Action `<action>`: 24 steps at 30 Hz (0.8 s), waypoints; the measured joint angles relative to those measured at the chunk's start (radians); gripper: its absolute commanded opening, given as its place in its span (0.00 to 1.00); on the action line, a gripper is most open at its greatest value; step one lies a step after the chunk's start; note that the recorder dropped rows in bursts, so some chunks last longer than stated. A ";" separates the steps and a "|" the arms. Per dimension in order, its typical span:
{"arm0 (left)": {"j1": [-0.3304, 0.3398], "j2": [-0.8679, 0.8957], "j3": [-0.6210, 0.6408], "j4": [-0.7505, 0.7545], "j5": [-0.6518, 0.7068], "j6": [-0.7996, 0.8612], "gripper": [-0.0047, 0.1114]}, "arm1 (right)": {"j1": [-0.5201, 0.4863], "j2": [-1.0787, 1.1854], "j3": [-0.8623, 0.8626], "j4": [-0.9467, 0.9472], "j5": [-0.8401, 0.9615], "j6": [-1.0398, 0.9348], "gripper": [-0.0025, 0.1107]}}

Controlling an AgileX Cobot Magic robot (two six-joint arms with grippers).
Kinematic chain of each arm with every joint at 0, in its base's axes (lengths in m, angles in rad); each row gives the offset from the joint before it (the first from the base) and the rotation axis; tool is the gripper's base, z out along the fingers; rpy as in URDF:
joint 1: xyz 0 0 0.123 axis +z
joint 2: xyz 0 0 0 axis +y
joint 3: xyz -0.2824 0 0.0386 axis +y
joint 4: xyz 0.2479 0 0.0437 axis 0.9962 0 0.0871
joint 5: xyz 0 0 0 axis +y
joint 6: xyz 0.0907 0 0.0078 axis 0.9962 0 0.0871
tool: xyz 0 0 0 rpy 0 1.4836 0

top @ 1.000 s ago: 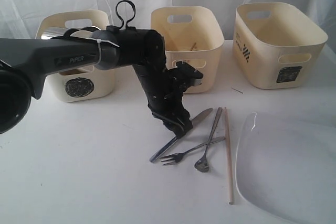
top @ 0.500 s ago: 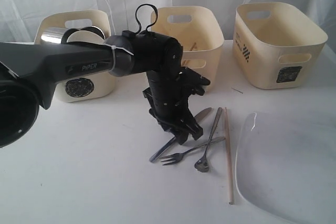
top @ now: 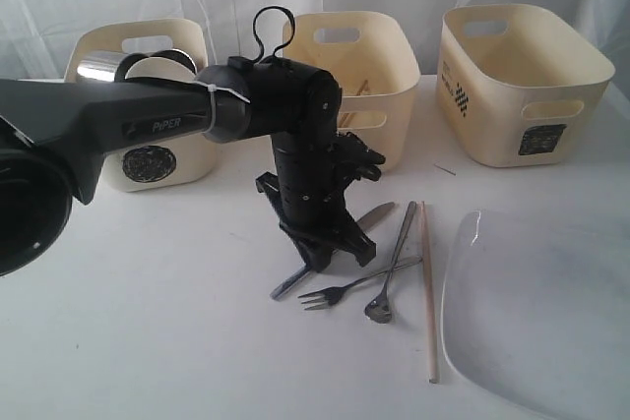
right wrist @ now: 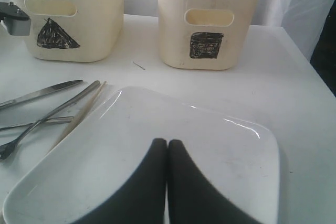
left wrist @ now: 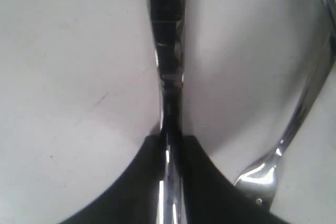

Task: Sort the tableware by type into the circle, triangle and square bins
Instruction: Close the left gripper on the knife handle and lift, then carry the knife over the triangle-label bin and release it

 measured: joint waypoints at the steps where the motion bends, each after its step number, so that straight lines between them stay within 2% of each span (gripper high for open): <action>1: 0.000 0.000 0.000 0.000 0.000 0.000 0.04 | 0.000 0.000 0.000 0.000 0.000 0.000 0.02; 13: -0.028 -0.085 0.020 -0.009 0.037 0.004 0.04 | 0.000 0.000 0.000 0.000 0.000 0.000 0.02; 20: -0.059 -0.213 0.020 -0.011 -0.032 0.045 0.04 | 0.000 0.000 0.000 0.000 0.000 0.000 0.02; 24: -0.072 -0.261 0.020 -0.013 -0.125 0.103 0.04 | 0.000 0.000 0.000 0.000 0.000 0.000 0.02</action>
